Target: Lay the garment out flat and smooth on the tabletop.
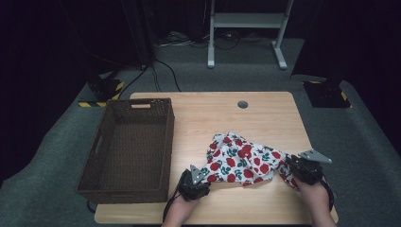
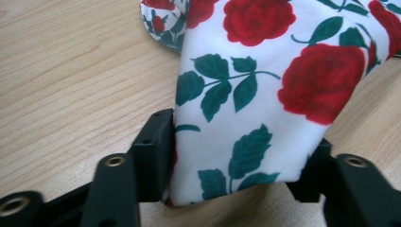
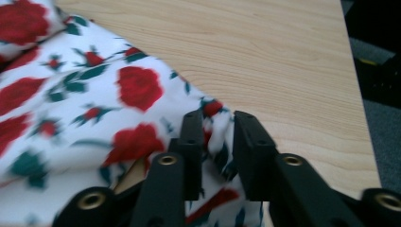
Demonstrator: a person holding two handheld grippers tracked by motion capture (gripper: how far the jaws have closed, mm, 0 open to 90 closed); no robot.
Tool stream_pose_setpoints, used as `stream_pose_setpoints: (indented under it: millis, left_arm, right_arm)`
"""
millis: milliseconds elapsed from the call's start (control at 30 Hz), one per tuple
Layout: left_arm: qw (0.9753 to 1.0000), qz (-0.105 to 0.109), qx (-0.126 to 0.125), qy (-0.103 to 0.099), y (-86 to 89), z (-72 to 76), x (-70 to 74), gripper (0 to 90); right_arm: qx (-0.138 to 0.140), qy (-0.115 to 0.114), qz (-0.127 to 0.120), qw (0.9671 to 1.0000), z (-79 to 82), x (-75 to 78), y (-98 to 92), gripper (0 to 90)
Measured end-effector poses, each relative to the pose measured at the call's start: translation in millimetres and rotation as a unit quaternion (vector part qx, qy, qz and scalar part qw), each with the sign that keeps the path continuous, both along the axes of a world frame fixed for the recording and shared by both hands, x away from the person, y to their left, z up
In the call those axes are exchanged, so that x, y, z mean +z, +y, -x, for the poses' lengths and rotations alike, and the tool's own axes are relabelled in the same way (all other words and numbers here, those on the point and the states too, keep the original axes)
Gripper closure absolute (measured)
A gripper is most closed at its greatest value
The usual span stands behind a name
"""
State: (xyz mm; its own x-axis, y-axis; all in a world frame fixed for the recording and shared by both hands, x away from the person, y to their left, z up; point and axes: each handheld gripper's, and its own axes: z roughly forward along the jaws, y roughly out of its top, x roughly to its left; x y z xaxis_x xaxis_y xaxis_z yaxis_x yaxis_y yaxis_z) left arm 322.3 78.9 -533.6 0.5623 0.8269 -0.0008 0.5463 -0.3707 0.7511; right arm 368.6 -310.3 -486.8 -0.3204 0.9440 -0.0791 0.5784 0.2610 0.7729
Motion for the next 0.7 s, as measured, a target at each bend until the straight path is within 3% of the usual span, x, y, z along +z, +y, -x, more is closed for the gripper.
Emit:
stream_pose_setpoints:
  millis: [67, 167, 300, 500, 633, 700]
  left_arm:
    - [1.0000, -0.005, -0.002, -0.003, -0.2, 2.3, 0.0, 34.1]
    - [0.9999, 0.005, 0.002, -0.009, 2.7, 8.4, 1.1, 28.6]
    - [0.9996, 0.011, 0.001, -0.025, 6.6, 18.9, 8.2, 27.6]
    - [0.9978, 0.008, -0.012, -0.064, -3.4, 29.9, 27.6, 26.9]
    - [0.9957, 0.010, -0.045, -0.081, -20.7, 32.0, 36.8, 26.9]
    - [0.9945, -0.005, -0.063, -0.084, -35.5, 29.7, 38.0, 26.9]
  right_arm:
    - [0.005, -0.006, 0.003, 1.0000, 13.9, 0.9, -0.2, 67.2]
    - [0.010, -0.003, -0.001, 0.9999, 32.1, -3.6, -0.9, 64.7]
    - [0.012, 0.003, -0.001, 0.9999, 50.1, -13.9, -2.7, 64.7]
    - [0.017, 0.018, 0.002, 0.9997, 56.1, -30.0, -0.7, 63.4]
    - [0.022, 0.028, 0.007, 0.9993, 54.7, -36.6, 3.5, 62.7]
    - [0.022, 0.029, 0.005, 0.9993, 54.3, -38.1, 3.6, 62.3]
